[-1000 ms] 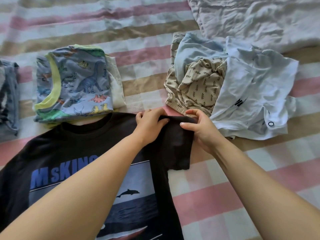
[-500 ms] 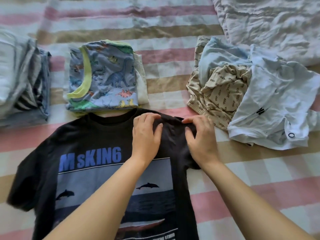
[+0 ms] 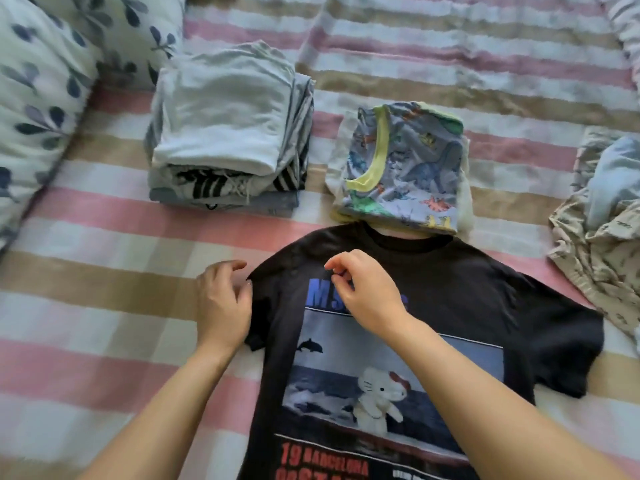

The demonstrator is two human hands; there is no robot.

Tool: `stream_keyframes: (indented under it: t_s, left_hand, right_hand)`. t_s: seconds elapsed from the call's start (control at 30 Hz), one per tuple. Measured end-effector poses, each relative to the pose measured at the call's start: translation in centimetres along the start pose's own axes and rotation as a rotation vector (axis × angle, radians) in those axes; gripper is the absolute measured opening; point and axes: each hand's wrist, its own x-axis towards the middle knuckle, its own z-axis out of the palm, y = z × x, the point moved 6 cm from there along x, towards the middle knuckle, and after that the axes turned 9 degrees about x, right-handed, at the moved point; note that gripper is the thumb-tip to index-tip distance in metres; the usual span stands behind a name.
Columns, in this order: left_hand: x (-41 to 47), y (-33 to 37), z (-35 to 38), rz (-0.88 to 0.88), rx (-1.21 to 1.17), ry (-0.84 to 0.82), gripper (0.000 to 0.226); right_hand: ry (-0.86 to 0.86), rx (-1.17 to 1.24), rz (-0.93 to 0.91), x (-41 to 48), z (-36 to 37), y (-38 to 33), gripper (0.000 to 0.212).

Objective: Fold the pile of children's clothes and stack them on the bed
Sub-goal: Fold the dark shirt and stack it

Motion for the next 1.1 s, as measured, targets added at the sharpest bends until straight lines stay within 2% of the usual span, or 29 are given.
stream_keyframes:
  t_s: [0.1, 0.27, 0.37, 0.4, 0.5, 0.63, 0.73, 0.87, 1.0, 1.1]
  left_hand:
    - [1.1, -2.1, 0.4, -0.045, -0.064, -0.113, 0.025]
    - [2.5, -1.7, 2.1, 0.017, -0.058, -0.318, 0.028]
    - [3.0, -1.0, 2.5, 0.058, -0.014, -0.404, 0.011]
    - [3.1, -0.6, 2.4, 0.085, -0.043, -0.417, 0.014]
    - [3.2, -0.2, 1.7, 0.038, -0.359, -0.494, 0.031]
    - [3.0, -0.4, 1.7, -0.162, -0.662, -0.584, 0.024]
    - [3.7, -0.5, 1.3, -0.251, -0.807, -0.518, 0.017]
    - [4.7, -1.8, 0.8, -0.328, -0.927, -0.340, 0.032]
    - [5.1, -3.6, 0.6, -0.384, -0.862, -0.102, 0.027]
    - [5.0, -5.0, 0.7, -0.505, -0.747, 0.092, 0.025]
  right_hand:
    - [-0.033, -0.058, -0.016, 2.3, 3.1, -1.4, 0.026]
    - [-0.079, -0.354, -0.098, 5.6, 5.3, -2.0, 0.038]
    - [-0.133, -0.402, -0.066, 6.7, 5.5, -1.6, 0.031]
    - [-0.139, -0.391, -0.052, 6.9, 5.4, -1.6, 0.027]
    - [-0.127, -0.311, -0.033, 7.0, 4.6, -1.7, 0.017]
    - [-0.086, -0.168, -0.015, 6.6, 3.5, -2.1, 0.010]
    - [-0.079, -0.085, 0.025, 6.3, 3.3, -2.2, 0.008]
    - [-0.062, 0.044, 0.089, 6.8, 3.7, -2.2, 0.013]
    - [0.019, 0.106, 0.143, 7.3, 4.5, -1.7, 0.020]
    - [0.113, 0.065, 0.155, 7.2, 5.0, -1.4, 0.023]
